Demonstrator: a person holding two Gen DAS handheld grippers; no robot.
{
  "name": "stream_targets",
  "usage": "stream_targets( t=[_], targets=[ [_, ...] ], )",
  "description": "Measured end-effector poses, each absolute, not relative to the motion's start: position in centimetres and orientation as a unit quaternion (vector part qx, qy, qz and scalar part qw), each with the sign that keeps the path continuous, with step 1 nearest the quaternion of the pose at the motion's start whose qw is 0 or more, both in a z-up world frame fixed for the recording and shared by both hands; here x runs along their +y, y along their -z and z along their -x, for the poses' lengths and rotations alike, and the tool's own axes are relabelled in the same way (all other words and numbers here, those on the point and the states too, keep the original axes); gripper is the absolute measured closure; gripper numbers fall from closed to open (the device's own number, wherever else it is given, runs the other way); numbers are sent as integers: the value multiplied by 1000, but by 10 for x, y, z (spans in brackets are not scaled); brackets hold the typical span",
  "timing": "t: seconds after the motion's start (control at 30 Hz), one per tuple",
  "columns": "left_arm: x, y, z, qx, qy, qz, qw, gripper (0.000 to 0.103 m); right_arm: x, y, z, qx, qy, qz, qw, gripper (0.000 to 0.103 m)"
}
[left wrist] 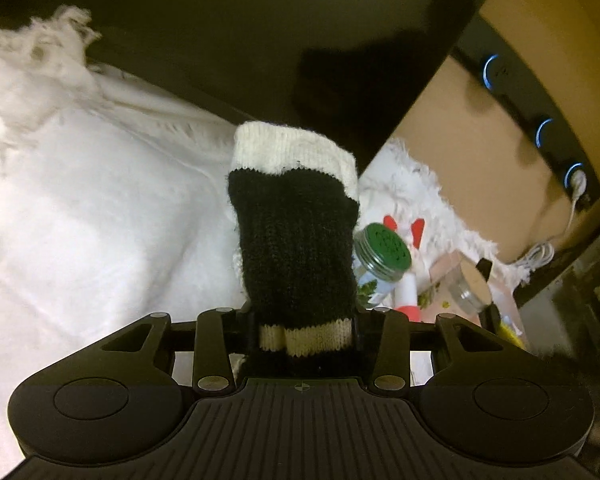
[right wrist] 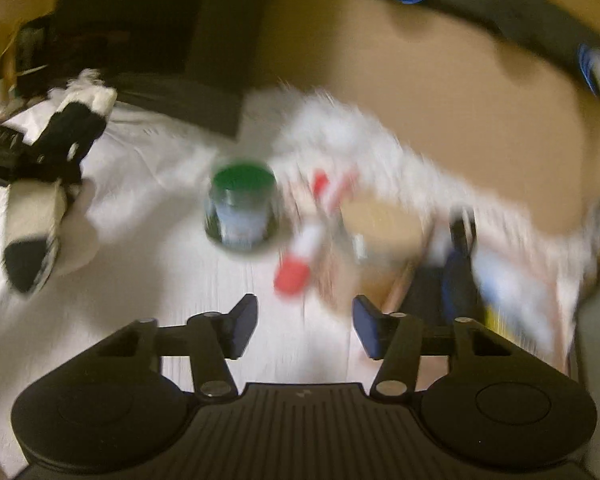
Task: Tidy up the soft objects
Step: 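Grasp the pink lace cloth with the right tool while the left holds the sock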
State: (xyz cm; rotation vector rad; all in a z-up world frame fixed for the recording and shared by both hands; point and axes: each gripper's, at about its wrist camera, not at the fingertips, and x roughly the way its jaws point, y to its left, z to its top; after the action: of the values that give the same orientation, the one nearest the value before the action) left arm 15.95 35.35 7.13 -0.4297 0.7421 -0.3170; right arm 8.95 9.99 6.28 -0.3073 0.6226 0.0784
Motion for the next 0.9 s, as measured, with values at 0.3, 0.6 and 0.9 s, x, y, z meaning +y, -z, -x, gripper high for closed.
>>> stream_targets(
  t=[0.3, 0.6, 0.9],
  targets=[
    [365, -99, -167, 334, 168, 190, 908, 58, 106, -115, -253, 427, -71, 131, 892, 61],
    [358, -111, -209, 338, 158, 147, 916, 58, 82, -93, -320, 522, -81, 29, 848, 67],
    [340, -95, -225, 366, 159, 157, 903, 58, 69, -58, -353, 554, -43, -108, 825, 68]
  ],
)
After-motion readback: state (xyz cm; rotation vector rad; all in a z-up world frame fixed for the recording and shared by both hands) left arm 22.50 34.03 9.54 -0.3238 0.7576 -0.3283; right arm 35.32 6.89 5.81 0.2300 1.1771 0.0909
